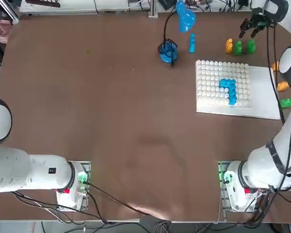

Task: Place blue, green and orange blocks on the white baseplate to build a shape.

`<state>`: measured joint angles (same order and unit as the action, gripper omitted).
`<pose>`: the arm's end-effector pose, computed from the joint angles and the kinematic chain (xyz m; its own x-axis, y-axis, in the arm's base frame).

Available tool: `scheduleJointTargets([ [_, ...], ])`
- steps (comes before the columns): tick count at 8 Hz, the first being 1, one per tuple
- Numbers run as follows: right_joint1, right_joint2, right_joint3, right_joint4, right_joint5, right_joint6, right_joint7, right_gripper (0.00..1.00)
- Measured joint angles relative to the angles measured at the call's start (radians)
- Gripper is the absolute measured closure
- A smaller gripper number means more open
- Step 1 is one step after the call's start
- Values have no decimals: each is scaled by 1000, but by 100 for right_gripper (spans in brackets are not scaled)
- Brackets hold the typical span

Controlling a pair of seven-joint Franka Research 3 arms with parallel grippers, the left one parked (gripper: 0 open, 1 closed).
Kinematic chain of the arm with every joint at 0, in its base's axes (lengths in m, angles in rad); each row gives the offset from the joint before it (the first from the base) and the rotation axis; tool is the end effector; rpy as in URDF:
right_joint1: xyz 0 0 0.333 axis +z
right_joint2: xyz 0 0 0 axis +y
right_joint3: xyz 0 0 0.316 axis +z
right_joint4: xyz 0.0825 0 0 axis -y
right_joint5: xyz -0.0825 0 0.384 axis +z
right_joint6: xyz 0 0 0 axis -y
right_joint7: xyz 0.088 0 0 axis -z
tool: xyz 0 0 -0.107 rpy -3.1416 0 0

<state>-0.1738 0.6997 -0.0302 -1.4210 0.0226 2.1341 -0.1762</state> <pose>0.7125 -0.1421 0.2856 0.9994 -0.0325 0.0135 -0.0325 -0.9995 0.0026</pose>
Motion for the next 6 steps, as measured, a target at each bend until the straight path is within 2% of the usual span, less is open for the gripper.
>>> scheduleJointTargets([
  [6, 8, 79, -2, 2, 0, 50, 49, 0],
])
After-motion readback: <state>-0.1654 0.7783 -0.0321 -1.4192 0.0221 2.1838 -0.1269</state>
